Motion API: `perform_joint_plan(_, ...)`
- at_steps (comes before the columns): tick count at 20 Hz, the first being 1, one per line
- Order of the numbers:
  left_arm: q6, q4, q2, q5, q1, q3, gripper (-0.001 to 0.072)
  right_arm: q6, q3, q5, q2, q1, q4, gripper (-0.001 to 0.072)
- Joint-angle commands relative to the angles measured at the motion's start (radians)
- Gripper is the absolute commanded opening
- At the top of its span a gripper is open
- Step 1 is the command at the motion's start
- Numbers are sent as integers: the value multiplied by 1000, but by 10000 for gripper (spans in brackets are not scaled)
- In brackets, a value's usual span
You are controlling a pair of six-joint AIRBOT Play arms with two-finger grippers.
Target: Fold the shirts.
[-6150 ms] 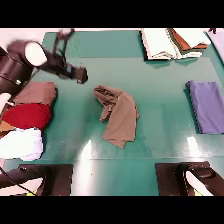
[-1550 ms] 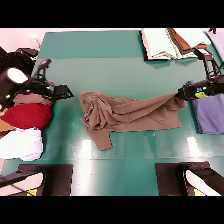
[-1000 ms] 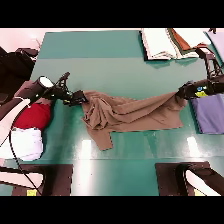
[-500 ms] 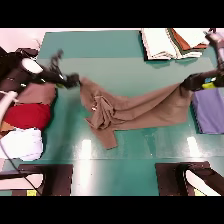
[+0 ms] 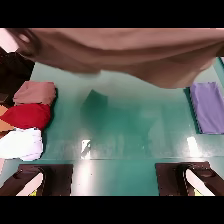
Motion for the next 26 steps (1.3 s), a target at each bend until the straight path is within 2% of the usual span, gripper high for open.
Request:
perform_joint_plan(1, -21, 39, 67, 9, 4, 133, 29, 1, 89, 53, 52, -78, 0, 17)
perform_joint_plan(5, -28, 41, 35, 12, 4, 131, 29, 13, 55, 138, 78, -147, 8, 17)
perform_joint_plan(10, -35, 43, -166, -79, 4, -21, 29, 98, -200, 194, 20, -113, 6, 16)
perform_joint_plan(13, -45, 43, -363, -142, -1, -126, 30, 105, -386, 143, -108, -45, -5, 16)
perform_joint_plan(17, -44, 47, -632, -150, 2, -224, 32, 105, -510, -45, -349, -6, 0, 18)
perform_joint_plan(18, -47, 51, -680, -159, 6, -225, 90, 105, -500, -81, -404, -6, 5, 20)
perform_joint_plan(19, -58, 51, -711, -166, 15, -225, 443, 105, -471, -92, -460, -11, 7, 114)
perform_joint_plan(20, -83, 52, -722, -167, 29, -225, 604, 105, -428, -76, -508, -23, 8, 386)
perform_joint_plan(21, -92, 52, -719, -175, 51, -224, 601, 105, -386, -51, -544, -33, 8, 431)
perform_joint_plan(24, -90, 79, -669, -294, 129, -228, 600, 81, -336, 18, -563, -72, 56, 431)
perform_joint_plan(26, -90, 164, -604, -353, 154, -293, 600, 55, -399, -5, -497, -89, 108, 430)
